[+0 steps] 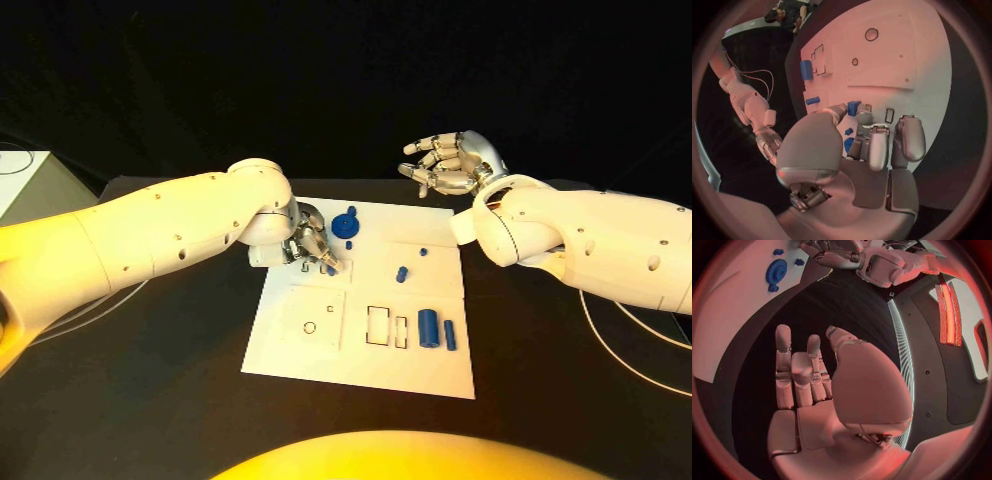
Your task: Assemble the parts on the task board
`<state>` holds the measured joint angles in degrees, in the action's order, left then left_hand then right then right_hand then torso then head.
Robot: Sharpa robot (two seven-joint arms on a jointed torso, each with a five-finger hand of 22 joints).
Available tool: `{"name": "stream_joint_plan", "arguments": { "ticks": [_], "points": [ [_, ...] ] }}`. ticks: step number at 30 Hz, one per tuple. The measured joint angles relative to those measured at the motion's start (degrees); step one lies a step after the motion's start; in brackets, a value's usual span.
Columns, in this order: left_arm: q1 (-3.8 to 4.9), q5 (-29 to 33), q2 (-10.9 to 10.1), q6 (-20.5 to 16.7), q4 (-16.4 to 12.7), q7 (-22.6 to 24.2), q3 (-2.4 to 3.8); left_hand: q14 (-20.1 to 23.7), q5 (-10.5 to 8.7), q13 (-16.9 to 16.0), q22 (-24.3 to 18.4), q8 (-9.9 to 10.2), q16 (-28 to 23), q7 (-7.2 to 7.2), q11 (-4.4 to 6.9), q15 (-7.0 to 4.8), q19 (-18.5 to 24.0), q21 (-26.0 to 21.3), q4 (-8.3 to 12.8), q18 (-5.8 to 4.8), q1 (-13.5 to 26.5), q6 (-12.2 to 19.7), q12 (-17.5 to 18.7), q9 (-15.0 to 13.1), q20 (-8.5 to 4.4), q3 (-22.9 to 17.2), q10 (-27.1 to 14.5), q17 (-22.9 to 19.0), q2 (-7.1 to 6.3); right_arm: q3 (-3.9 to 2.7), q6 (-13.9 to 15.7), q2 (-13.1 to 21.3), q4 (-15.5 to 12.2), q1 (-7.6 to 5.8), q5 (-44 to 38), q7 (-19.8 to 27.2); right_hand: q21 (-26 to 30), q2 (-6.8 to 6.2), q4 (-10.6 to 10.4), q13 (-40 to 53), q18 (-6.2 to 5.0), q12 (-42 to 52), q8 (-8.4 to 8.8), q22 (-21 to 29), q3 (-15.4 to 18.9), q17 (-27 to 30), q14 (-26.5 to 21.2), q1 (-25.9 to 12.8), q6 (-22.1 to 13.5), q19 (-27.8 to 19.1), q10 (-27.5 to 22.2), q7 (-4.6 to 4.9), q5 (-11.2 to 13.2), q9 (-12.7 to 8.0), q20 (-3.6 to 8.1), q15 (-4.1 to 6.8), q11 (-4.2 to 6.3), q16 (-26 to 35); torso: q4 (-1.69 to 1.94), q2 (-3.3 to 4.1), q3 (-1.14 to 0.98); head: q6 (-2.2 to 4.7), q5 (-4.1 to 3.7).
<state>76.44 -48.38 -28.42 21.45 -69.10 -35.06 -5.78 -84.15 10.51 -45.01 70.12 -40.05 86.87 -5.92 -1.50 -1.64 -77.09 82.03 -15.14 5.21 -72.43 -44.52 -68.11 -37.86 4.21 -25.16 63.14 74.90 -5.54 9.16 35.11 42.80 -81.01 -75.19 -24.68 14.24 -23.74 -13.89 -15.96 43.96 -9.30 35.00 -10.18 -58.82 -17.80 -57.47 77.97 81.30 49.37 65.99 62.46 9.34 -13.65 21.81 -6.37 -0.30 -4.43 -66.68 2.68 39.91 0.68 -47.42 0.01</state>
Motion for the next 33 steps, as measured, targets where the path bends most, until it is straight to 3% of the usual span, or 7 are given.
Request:
{"name": "stream_joint_plan", "arguments": {
  "ticks": [4,12,14,19,21,27,33],
  "points": [
    [0.06,0.25,-0.14,-0.01,-0.12,0.06,0.03,0.21,-0.21,0.36,0.00,0.66,0.00,0.12,0.07,-0.20,0.00,0.00,2.43,0.00,-2.13,0.35,0.24,-0.01,0.00,-6.81,-0.10,0.00,-1.33,0.02,-0.10,-0.03,0.07,0.00,-0.01,-0.07,0.00,0.00,0.00,0.00,0.00,0.00,0.00,0.00,0.00,0.00,0.00,0.00,0.00,0.00,0.05,0.00,0.00,0.00,0.00,0.00,-0.05,0.00,0.00,-0.01,0.01,-0.01,0.01],
    [-0.06,0.90,-0.76,-0.10,-0.63,0.13,-0.06,0.21,-0.08,0.61,0.31,-1.60,0.00,-0.10,0.07,-0.20,0.00,0.23,-0.74,0.00,-1.05,0.74,0.71,-0.02,0.00,-10.94,-0.09,0.00,-3.12,0.07,-0.31,-0.03,0.16,0.00,-0.03,-0.20,0.00,0.00,0.00,-0.09,0.00,0.00,-0.18,0.04,0.00,0.00,0.00,0.00,0.00,0.00,0.06,-0.01,-0.14,0.04,0.00,0.00,-0.05,0.00,0.01,-0.04,0.01,-0.01,0.05],
    [-0.06,1.08,-0.97,-0.18,-0.80,0.15,-0.06,0.21,-0.05,0.59,0.31,-1.86,0.00,-0.14,0.07,-0.20,0.00,0.23,1.83,0.00,0.22,0.77,0.71,-0.02,0.00,-14.07,-0.09,0.00,-3.76,0.08,-0.35,-0.03,0.17,0.00,-0.04,-0.22,0.00,0.00,0.00,-0.16,0.00,0.00,-0.24,0.07,0.00,-0.01,0.00,0.00,0.00,0.00,0.06,-0.01,-0.23,0.04,0.00,0.00,-0.06,0.00,0.01,-0.04,0.01,0.05,0.05],
    [-0.07,1.60,-1.70,-0.62,-1.38,0.18,-0.06,0.21,1.03,0.30,0.39,-3.10,0.28,-0.19,0.05,-0.20,0.00,0.23,1.87,0.00,2.73,0.82,0.65,-0.02,0.00,-15.45,0.85,0.00,-4.29,0.10,-0.44,0.03,0.18,0.00,-0.06,-0.27,0.00,0.00,0.00,-0.16,0.00,0.00,-0.24,0.07,0.00,-0.01,0.00,0.00,-0.01,0.00,0.06,-0.01,-0.23,0.04,0.00,0.00,-0.06,0.00,0.03,-0.04,-0.01,0.10,0.04],
    [-0.07,1.78,-2.05,-0.91,-1.66,0.19,-0.05,0.21,1.57,-0.31,0.61,-3.20,0.29,-0.18,0.24,-0.20,0.00,0.43,3.98,0.00,3.69,0.81,0.26,-0.03,0.00,-17.85,1.17,0.00,-4.77,0.11,-0.47,0.06,0.19,0.00,-0.06,-0.28,0.00,0.00,0.00,-0.16,0.00,0.00,-0.23,0.07,0.00,-0.01,0.00,0.00,-0.01,0.00,0.06,-0.02,-0.23,0.04,0.00,0.00,-0.06,0.00,0.03,-0.05,-0.02,0.10,0.02],
    [-0.06,2.28,-3.10,-2.26,-2.64,0.25,-0.04,0.21,7.27,-2.06,1.23,-4.08,0.77,0.24,0.70,-0.61,-0.51,0.89,3.99,0.00,6.52,0.38,-0.81,-0.32,-0.52,-17.86,2.90,0.00,-5.74,0.13,-0.58,0.17,0.21,0.00,-0.08,-0.34,0.00,0.00,0.00,-0.16,0.00,0.00,-0.23,0.07,0.00,-0.01,0.00,0.00,-0.08,0.00,0.06,-0.09,-0.23,0.04,0.00,0.00,-0.06,0.00,0.04,-0.08,-0.03,0.10,0.01],
    [-0.06,2.17,-4.04,-4.70,-3.84,0.67,-0.04,0.10,15.46,-5.49,3.59,-4.77,1.40,0.95,1.60,-1.34,-2.38,1.74,4.57,-0.90,8.99,-1.42,-2.62,-4.47,-1.31,-17.29,6.03,0.00,-7.00,0.16,-0.66,0.30,0.23,0.01,-0.10,-0.38,0.19,0.00,0.00,-0.27,0.00,0.00,-0.23,0.12,0.00,-0.01,0.00,0.00,-0.09,0.00,0.06,-0.09,-0.23,0.04,0.00,0.00,-0.06,0.35,0.05,-0.07,-0.05,0.09,0.03]
  ]
}}
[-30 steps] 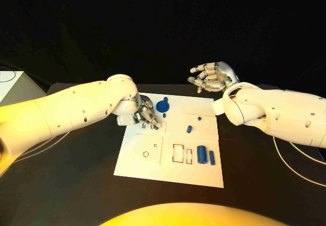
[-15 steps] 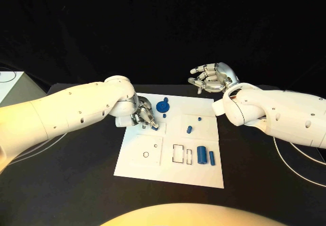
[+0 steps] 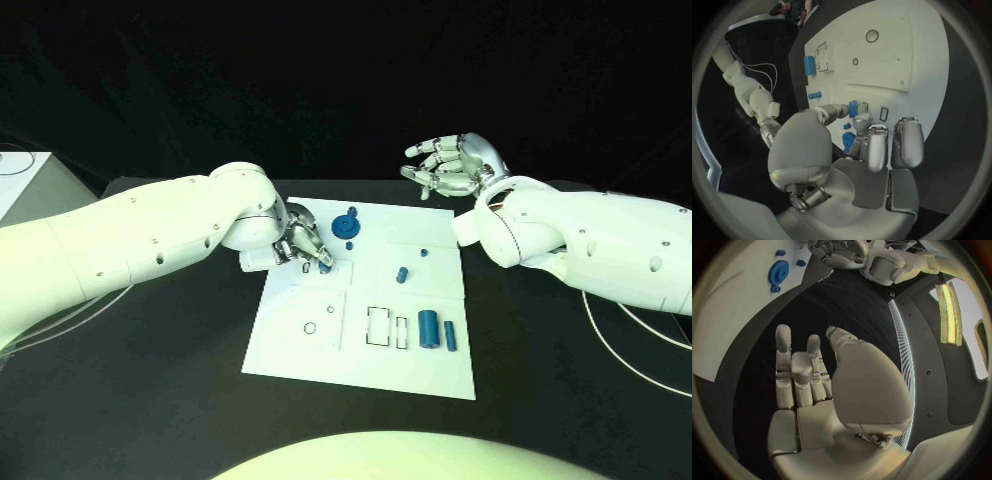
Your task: Assemble the parts on the task board
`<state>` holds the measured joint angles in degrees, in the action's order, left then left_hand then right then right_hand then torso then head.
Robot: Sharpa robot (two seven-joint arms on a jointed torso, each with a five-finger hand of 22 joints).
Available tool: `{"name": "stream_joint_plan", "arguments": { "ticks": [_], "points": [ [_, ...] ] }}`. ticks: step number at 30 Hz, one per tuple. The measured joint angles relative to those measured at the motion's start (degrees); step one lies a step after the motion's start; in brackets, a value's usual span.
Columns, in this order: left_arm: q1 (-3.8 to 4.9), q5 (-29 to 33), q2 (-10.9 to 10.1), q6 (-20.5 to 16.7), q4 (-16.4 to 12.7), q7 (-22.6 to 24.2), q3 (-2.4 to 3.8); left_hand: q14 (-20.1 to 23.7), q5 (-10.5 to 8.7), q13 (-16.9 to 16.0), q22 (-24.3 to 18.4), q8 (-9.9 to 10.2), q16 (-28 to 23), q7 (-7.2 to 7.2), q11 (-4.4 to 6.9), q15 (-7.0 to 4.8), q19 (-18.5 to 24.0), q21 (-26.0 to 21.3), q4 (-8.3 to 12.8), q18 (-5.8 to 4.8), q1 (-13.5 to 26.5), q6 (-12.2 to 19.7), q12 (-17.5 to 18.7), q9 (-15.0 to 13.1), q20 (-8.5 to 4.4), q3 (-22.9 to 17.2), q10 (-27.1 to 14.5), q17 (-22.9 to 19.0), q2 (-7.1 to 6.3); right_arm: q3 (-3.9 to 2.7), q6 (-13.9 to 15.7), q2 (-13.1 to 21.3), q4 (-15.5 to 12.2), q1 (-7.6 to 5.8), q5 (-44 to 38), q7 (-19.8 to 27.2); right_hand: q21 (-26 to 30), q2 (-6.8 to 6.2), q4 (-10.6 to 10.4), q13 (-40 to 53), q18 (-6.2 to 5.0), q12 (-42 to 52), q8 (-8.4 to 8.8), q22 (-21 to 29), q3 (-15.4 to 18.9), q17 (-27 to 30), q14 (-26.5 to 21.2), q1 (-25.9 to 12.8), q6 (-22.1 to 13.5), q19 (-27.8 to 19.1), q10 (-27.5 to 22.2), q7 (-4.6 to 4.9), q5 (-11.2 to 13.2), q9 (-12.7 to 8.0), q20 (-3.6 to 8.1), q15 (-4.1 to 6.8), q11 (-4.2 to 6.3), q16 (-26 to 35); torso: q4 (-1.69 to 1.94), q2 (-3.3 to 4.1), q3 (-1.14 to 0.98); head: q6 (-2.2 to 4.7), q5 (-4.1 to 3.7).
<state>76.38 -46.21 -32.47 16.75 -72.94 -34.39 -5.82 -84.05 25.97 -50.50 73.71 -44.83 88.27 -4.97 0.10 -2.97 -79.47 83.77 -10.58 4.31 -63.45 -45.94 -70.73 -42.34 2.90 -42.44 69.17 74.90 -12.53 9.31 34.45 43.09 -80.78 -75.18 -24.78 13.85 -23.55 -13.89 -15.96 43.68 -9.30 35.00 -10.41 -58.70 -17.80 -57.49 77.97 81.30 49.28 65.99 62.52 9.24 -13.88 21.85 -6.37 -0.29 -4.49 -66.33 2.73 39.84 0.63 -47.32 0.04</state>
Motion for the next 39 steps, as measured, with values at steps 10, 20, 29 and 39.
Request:
{"name": "stream_joint_plan", "arguments": {
  "ticks": [10,20,29,39],
  "points": [
    [-0.04,-2.64,-0.63,-4.11,-1.86,1.14,-0.02,0.01,2.00,-1.98,1.02,-0.28,0.22,0.27,0.41,-0.41,-0.50,0.49,0.17,0.00,0.45,-0.73,-0.94,-0.04,-0.32,0.17,1.61,0.00,-0.45,0.04,-0.09,0.04,0.14,0.03,-0.03,-0.05,-0.01,0.00,0.00,0.00,0.00,0.00,0.00,0.00,0.00,0.00,0.00,0.00,0.00,0.00,0.00,0.00,0.00,0.00,0.00,0.00,0.00,0.00,0.05,0.08,-0.01,-0.27,0.01],
    [-0.81,-7.72,-0.72,-6.11,-2.48,1.98,-0.08,0.01,2.50,-2.50,1.24,-0.30,0.22,0.39,0.52,-0.41,-0.90,0.48,0.32,0.01,0.96,-1.00,-1.16,-2.79,-0.31,0.32,2.12,0.00,-0.96,0.06,-0.12,0.10,0.18,0.05,-0.06,-0.07,-0.01,0.00,0.00,0.01,0.00,0.00,0.00,0.00,0.00,0.00,0.00,0.00,0.00,0.00,0.00,0.00,0.00,-0.01,0.00,0.00,0.00,0.00,0.02,0.09,-0.01,-0.56,0.21],
    [-1.22,-10.63,-0.67,-6.17,-2.51,2.12,-0.11,0.21,2.53,-2.50,1.24,-0.30,0.22,0.39,0.52,-0.60,-0.90,0.48,0.32,0.02,1.06,-1.01,-1.16,-2.83,-0.31,0.32,2.12,0.00,-1.06,0.07,-0.12,0.19,0.22,0.06,-0.10,-0.10,-0.01,0.00,0.00,-0.19,0.00,0.00,0.01,0.08,0.00,0.06,0.00,0.00,0.00,0.00,0.01,0.00,0.00,0.04,0.00,0.00,-0.01,0.00,-0.02,0.10,0.02,-0.77,0.37],
    [-1.81,-12.04,-0.46,-5.98,-2.47,2.10,-0.15,0.21,2.87,-2.56,1.23,-0.30,0.22,0.40,0.51,-0.60,-0.89,0.70,0.32,0.02,1.32,-1.02,-1.16,-4.57,-0.31,0.31,2.12,0.00,-1.32,0.08,-0.13,0.23,0.24,0.06,-0.15,-0.14,-0.02,0.00,0.00,-0.18,0.00,0.00,0.01,0.08,0.00,0.06,0.00,0.00,0.00,0.00,0.01,-0.01,0.00,0.04,0.00,0.00,-0.01,0.00,-0.02,0.11,0.05,-0.97,0.49]
  ]
}}
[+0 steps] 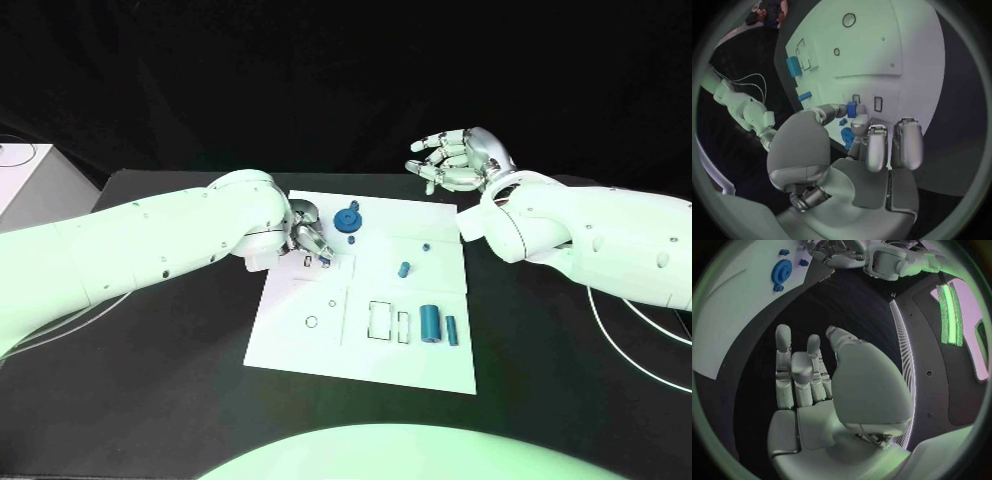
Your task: Assemble the parts on the task board
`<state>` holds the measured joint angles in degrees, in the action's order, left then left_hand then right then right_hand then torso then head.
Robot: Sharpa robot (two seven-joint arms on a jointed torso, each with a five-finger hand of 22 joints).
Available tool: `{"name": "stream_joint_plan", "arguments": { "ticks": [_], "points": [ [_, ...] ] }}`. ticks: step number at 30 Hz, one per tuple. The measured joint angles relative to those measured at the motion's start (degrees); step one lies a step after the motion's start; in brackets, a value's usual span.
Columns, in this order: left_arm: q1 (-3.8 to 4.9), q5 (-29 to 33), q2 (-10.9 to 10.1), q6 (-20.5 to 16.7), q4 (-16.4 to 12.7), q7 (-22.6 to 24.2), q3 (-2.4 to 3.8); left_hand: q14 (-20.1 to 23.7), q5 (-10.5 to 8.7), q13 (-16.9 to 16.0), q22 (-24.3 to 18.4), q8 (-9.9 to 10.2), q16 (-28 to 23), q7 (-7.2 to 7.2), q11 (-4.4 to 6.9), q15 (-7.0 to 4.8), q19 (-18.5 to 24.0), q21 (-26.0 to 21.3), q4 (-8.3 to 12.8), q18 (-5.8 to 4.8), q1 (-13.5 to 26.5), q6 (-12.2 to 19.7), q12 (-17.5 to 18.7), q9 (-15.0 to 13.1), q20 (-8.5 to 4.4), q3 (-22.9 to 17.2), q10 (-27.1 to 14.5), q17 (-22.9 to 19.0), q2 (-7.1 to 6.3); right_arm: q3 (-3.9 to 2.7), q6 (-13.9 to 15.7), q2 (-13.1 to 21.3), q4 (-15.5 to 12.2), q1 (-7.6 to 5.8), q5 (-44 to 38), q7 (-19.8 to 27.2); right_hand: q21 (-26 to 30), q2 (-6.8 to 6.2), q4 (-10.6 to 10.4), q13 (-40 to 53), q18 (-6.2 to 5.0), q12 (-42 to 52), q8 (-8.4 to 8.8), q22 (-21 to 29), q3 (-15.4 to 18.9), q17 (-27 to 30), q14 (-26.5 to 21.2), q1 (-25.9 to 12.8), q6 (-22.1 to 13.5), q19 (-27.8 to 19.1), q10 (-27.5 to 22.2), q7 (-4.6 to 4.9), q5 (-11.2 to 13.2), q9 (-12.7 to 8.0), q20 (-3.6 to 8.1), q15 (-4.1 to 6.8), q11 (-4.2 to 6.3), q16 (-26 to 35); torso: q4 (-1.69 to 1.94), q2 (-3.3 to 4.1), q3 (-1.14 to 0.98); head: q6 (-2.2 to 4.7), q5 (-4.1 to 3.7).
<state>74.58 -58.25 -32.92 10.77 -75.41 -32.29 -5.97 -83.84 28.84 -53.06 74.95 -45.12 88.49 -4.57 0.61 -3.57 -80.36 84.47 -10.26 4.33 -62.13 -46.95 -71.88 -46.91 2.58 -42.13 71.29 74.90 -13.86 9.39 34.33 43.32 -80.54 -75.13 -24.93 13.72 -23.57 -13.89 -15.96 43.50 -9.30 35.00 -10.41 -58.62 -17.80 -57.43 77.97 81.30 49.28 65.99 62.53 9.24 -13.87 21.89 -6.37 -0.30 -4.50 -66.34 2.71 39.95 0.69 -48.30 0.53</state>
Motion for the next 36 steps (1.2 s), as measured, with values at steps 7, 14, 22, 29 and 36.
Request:
{"name": "stream_joint_plan", "arguments": {
  "ticks": [7,14,22,29,36],
  "points": [
    [-0.15,-0.32,0.02,0.29,-0.03,-0.01,-0.01,-0.20,0.33,-0.11,0.00,0.02,0.22,0.20,0.22,-0.20,0.00,0.00,0.00,0.00,0.00,-0.20,0.00,-0.40,0.00,0.00,0.22,0.00,0.00,0.00,0.00,0.02,0.02,0.00,-0.02,-0.02,0.00,0.00,0.00,0.00,0.00,0.00,0.00,0.00,0.00,0.00,0.00,0.00,0.00,0.00,0.00,0.00,0.00,0.00,0.00,0.00,0.00,0.00,-0.02,0.01,0.01,-0.10,-0.04],
    [-0.16,-0.52,-0.05,0.78,-0.07,-0.01,0.01,-0.20,0.34,-0.11,-0.01,0.07,0.22,0.21,0.22,-0.20,0.00,0.00,0.00,0.00,-0.02,-0.21,0.00,-0.43,0.00,0.00,0.22,0.00,0.02,0.01,0.00,0.02,0.06,0.00,-0.04,-0.05,0.00,0.00,0.00,0.00,0.00,0.00,0.00,0.00,0.00,0.00,0.00,0.00,0.00,0.00,0.00,0.00,0.00,0.00,0.00,0.00,0.00,0.00,-0.02,0.01,-0.03,-0.17,-0.05],
    [-0.17,-0.67,-0.17,1.34,-0.19,-0.01,0.01,-0.20,0.66,-0.10,-0.01,-0.06,0.22,0.27,0.21,-0.20,-0.21,0.00,0.00,0.01,-0.07,-0.27,0.00,-0.76,-0.21,0.00,0.21,0.00,0.07,0.01,0.00,-0.01,0.14,0.02,-0.05,-0.08,0.05,0.00,0.00,-0.03,0.00,-0.06,0.00,0.02,0.00,-0.01,0.00,0.00,0.00,0.00,0.00,0.00,0.00,0.00,0.00,0.00,0.00,0.00,-0.02,0.01,-0.02,-0.21,-0.03],
    [-0.18,-0.76,-0.19,1.86,-0.27,-0.01,0.01,-0.20,0.66,-0.10,-0.02,-0.20,0.22,0.28,0.20,-0.20,-0.21,0.00,0.00,0.01,-0.08,-0.28,0.00,-0.77,-0.21,0.00,0.20,0.00,0.08,0.02,-0.01,-0.04,0.19,0.03,-0.06,-0.09,0.22,0.00,0.00,-0.23,0.00,-0.23,0.00,0.11,0.00,-0.01,0.00,0.00,0.00,0.00,0.01,0.00,0.00,-0.01,0.00,0.00,-0.01,0.00,-0.01,0.01,-0.02,-0.30,-0.03],
    [-0.15,-0.81,-0.31,2.13,-0.32,-0.01,0.04,-0.20,0.66,-0.10,-0.02,-0.22,0.22,0.28,0.20,-0.20,-0.21,0.00,0.00,0.01,-0.09,-0.28,0.00,-0.77,-0.21,0.00,0.20,0.00,0.09,0.02,-0.01,-0.07,0.25,0.04,-0.07,-0.11,0.22,0.00,0.00,-0.23,0.00,-0.23,0.00,0.11,0.00,-0.01,0.00,0.00,0.00,0.00,0.02,0.00,0.00,-0.01,0.00,0.00,-0.02,0.00,-0.01,0.01,-0.02,-0.38,-0.03]
  ]
}}
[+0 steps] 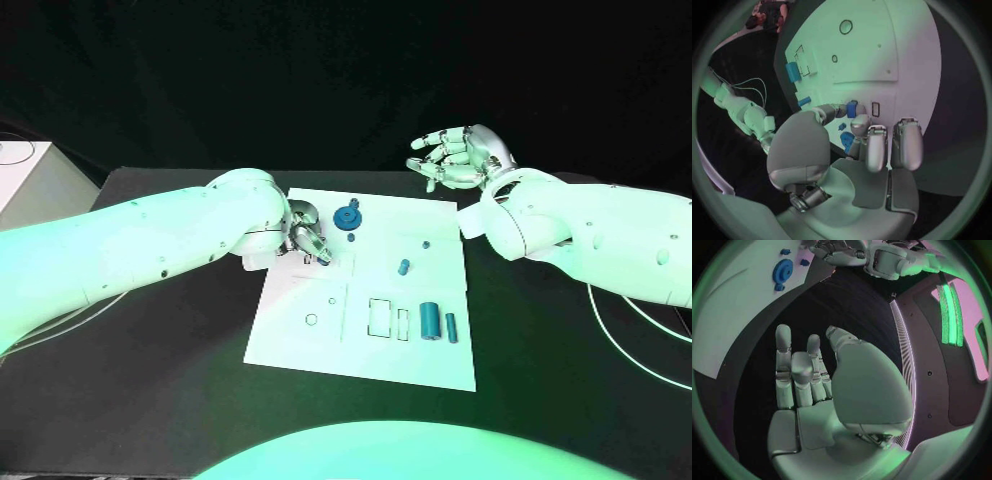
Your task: Assemble the parts on the task board
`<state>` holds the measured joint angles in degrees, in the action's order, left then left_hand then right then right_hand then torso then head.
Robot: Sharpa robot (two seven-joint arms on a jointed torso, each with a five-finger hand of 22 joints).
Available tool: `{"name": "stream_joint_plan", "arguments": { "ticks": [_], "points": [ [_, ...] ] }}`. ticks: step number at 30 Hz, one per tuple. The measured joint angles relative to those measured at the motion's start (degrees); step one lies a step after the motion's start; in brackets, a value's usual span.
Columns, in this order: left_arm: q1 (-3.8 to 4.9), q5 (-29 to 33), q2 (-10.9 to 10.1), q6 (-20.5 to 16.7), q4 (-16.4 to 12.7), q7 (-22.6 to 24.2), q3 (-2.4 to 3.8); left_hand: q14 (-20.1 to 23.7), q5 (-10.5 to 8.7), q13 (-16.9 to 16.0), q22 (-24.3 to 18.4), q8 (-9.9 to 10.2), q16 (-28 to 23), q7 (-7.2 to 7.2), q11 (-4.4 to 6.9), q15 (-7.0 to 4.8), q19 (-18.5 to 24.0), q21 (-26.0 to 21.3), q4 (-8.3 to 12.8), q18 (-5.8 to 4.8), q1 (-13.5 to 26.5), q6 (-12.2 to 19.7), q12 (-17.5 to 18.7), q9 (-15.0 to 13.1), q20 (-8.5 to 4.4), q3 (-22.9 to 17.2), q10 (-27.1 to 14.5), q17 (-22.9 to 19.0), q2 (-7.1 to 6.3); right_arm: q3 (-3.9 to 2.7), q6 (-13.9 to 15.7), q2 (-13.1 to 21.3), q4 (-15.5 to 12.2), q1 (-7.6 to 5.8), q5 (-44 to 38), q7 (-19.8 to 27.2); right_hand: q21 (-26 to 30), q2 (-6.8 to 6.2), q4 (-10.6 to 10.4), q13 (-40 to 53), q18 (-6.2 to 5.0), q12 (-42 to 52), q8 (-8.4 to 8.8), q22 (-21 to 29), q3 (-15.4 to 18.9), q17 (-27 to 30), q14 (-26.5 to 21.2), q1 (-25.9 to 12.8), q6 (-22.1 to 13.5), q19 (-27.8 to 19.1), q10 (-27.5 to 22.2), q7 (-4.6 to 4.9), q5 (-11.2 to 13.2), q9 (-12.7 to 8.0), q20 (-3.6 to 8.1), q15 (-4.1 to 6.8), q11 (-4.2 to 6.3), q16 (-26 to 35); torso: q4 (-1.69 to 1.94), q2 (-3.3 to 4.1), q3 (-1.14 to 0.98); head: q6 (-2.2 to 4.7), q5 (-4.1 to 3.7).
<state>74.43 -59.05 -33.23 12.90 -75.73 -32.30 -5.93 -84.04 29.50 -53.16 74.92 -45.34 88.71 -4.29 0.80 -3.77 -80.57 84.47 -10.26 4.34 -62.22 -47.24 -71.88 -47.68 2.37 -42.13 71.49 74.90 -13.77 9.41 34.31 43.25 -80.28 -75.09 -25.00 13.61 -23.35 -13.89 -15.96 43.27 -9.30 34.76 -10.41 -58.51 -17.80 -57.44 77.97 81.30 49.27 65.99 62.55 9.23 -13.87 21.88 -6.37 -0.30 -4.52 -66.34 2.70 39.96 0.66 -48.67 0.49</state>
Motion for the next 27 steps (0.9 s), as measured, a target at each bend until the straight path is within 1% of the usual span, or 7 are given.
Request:
{"name": "stream_joint_plan", "arguments": {
  "ticks": [11,17,22,27],
  "points": [
    [0.03,-0.10,0.03,0.27,0.03,0.02,0.03,0.00,-0.01,0.00,0.00,0.00,0.00,0.01,-0.01,0.00,0.00,0.00,0.00,0.00,-0.04,-0.01,0.00,0.00,0.00,0.00,0.00,0.00,0.04,0.01,-0.01,-0.06,0.08,0.03,-0.01,-0.02,0.00,0.00,0.00,0.00,0.00,0.00,0.00,0.00,0.00,0.00,0.00,0.00,0.00,0.00,0.06,0.00,0.00,-0.01,0.00,0.00,-0.06,0.00,0.00,0.03,0.00,-0.09,0.05],
    [0.05,-0.21,0.12,0.59,0.10,0.01,0.04,0.00,-0.06,0.01,-0.01,0.01,0.00,0.02,-0.01,0.00,0.00,0.00,0.00,0.00,-0.04,-0.02,0.00,0.00,0.00,0.00,-0.01,0.00,0.04,0.01,-0.01,-0.06,0.08,0.05,-0.01,-0.03,-0.01,0.00,0.00,0.00,0.00,0.00,0.00,0.00,0.00,0.00,0.00,0.00,0.00,0.00,0.06,0.00,0.00,-0.01,0.00,0.00,-0.06,0.00,-0.01,0.03,-0.04,-0.14,0.05],
    [0.08,-0.38,0.30,0.88,0.23,-0.06,0.05,0.00,0.21,0.01,-0.01,0.06,0.00,0.02,-0.01,0.00,0.01,0.00,0.00,0.00,-0.04,-0.03,0.00,-0.01,0.00,0.00,-0.01,0.00,0.04,0.01,-0.01,-0.04,0.08,0.05,-0.01,-0.04,-0.01,0.00,0.00,0.00,0.00,0.00,0.00,0.00,0.00,0.00,0.00,0.00,0.00,0.00,0.07,0.00,0.00,-0.01,0.00,0.00,-0.06,0.00,-0.02,0.03,-0.04,-0.18,0.02],
    [0.15,-0.64,0.58,1.40,0.45,-0.14,0.07,0.00,0.22,0.01,-0.01,0.06,0.00,0.01,-0.01,0.00,0.01,0.00,0.00,0.00,-0.04,-0.18,0.00,-0.66,0.00,0.00,-0.01,0.00,0.03,0.02,-0.01,-0.03,0.08,0.05,-0.02,-0.05,-0.01,0.00,0.00,0.01,0.00,0.00,0.00,0.00,0.00,0.00,0.00,0.00,0.00,0.00,0.07,0.00,0.00,-0.01,0.00,0.00,-0.06,0.00,-0.03,0.06,-0.04,-0.31,-0.03]
  ]
}}
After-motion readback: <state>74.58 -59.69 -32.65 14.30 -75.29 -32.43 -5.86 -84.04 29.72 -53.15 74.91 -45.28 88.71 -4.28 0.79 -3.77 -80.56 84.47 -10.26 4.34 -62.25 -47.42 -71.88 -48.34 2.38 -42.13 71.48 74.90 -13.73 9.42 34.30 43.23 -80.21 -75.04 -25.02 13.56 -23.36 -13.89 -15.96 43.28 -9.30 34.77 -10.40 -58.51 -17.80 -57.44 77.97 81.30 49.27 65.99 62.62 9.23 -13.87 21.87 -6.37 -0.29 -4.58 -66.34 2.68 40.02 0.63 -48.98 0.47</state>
